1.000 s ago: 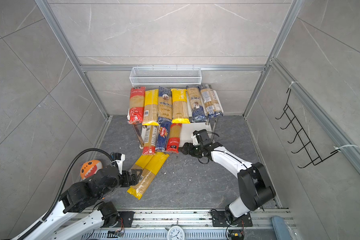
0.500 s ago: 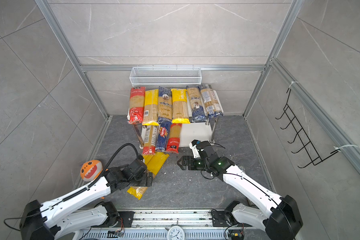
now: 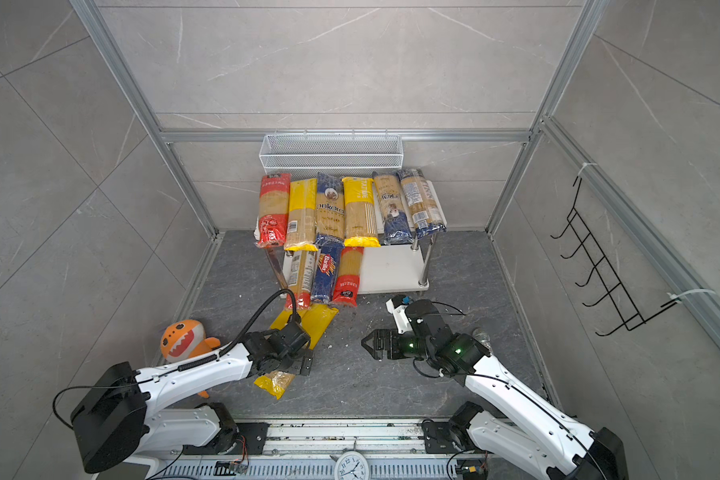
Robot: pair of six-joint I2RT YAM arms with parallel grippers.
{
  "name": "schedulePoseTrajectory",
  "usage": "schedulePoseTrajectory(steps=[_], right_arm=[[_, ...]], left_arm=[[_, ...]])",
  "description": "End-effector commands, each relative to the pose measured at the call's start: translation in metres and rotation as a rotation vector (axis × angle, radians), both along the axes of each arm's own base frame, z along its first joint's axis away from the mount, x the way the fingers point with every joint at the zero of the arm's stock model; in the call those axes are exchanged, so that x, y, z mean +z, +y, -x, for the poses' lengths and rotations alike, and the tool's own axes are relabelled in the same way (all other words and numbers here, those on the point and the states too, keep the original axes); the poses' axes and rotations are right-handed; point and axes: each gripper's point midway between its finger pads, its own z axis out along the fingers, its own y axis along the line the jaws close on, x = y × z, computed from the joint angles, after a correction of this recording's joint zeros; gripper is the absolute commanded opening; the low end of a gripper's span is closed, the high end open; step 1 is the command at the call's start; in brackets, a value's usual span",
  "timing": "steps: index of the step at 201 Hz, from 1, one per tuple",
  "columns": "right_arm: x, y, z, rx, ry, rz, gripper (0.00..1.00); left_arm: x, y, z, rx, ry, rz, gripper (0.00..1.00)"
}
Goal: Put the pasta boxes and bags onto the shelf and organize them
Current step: 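Open the right gripper and withdraw it while lowering the left gripper onto the yellow-banded bags, then grasp the nearer yellow-banded bag by its end with the left gripper and lift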
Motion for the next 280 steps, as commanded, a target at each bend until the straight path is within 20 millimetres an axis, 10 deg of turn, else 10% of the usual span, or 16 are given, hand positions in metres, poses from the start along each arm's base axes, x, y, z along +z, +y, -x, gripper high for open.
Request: schedulePoseTrajectory(steps=[1,160,226,280], right_arm=[[-0.006,-0.004,0.01,0.027,0.023,0.024,1.0],[0.006,-0.021,0.021,0.025,-0.003,0.084,1.0],[0.018,-0.034,0.024,-0.004,-0.027,0.113,1.0],[0.028,-0.039,0.027,-0.022,-0.038,0.102,1.0]], left_arm=[[0.003,0.002,-0.015,0.017,-0.043,-0.052,1.0],[-0.049,-0.004,-0.006,0.131,0.11,-0.06,0.96],[-0.063,-0.011,0.013,0.092,0.2,-0.087,0.18],[-0.037,-0.023,0.029,0.041,0.171,-0.068,0.0]])
